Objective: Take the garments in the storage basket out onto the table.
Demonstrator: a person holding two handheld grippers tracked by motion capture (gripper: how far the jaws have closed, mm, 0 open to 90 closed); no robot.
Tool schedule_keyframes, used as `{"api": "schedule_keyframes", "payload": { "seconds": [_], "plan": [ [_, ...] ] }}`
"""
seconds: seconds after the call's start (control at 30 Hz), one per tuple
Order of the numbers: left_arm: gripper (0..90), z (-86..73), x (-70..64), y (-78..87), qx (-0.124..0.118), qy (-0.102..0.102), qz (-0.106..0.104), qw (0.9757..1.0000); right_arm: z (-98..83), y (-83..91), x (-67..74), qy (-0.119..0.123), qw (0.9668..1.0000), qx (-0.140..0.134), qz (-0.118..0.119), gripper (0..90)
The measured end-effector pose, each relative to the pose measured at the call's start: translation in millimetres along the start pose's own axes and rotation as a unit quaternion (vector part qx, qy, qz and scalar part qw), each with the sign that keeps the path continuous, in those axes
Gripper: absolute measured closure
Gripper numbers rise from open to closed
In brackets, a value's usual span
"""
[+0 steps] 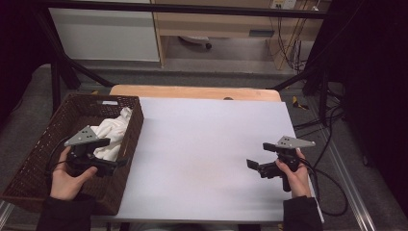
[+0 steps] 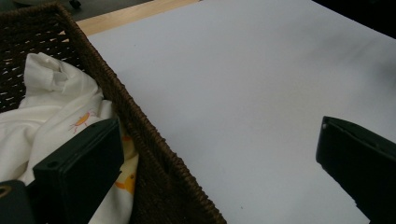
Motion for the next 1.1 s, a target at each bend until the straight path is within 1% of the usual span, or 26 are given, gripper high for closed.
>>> {"api": "schedule_keyframes", "payload": {
  "seconds": [0.17,0.33,0.53,0.63,0.73,0.97,1.1],
  "plan": [
    [0.7,-1.8,5.3,4.1,0.003,0.003,0.010,0.9999,-0.6,-0.7,-0.3,0.000,1.0000,0.002,-0.002,0.6],
    [0.7,-2.9,9.0,7.7,0.008,-0.001,0.017,0.9998,-1.0,-1.0,-0.1,0.001,1.0000,0.003,-0.003,0.6],
    [0.7,-4.1,13.3,10.0,0.016,0.002,0.018,0.9997,-0.8,-1.0,-0.4,0.000,1.0000,0.002,-0.005,0.7],
    [0.7,-3.3,14.3,9.6,0.027,-0.001,0.017,0.9995,-0.6,-0.7,-0.3,0.001,1.0000,0.000,-0.004,0.7],
    [0.8,-1.5,15.4,10.2,0.032,-0.004,0.019,0.9993,-0.7,-0.5,-0.9,0.001,1.0000,0.001,-0.006,0.7],
    [0.9,2.3,20.1,16.6,0.029,0.001,0.023,0.9993,-1.2,-0.8,-0.8,0.002,1.0000,0.003,-0.007,0.7],
    [0.9,9.5,22.2,22.6,0.022,0.000,0.026,0.9994,-1.9,-2.0,-0.8,0.002,1.0000,0.005,-0.008,0.7]
  ]
}}
Point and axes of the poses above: each handheld gripper's, and its own axes: y roughly backward along the jaws, z roughly out of its top, x roughly to its left, the point moved 9 cm from there along -y, roughly forward along the jaws, and after that the axes turned 14 degrees about -y, right-handed, at the moved point
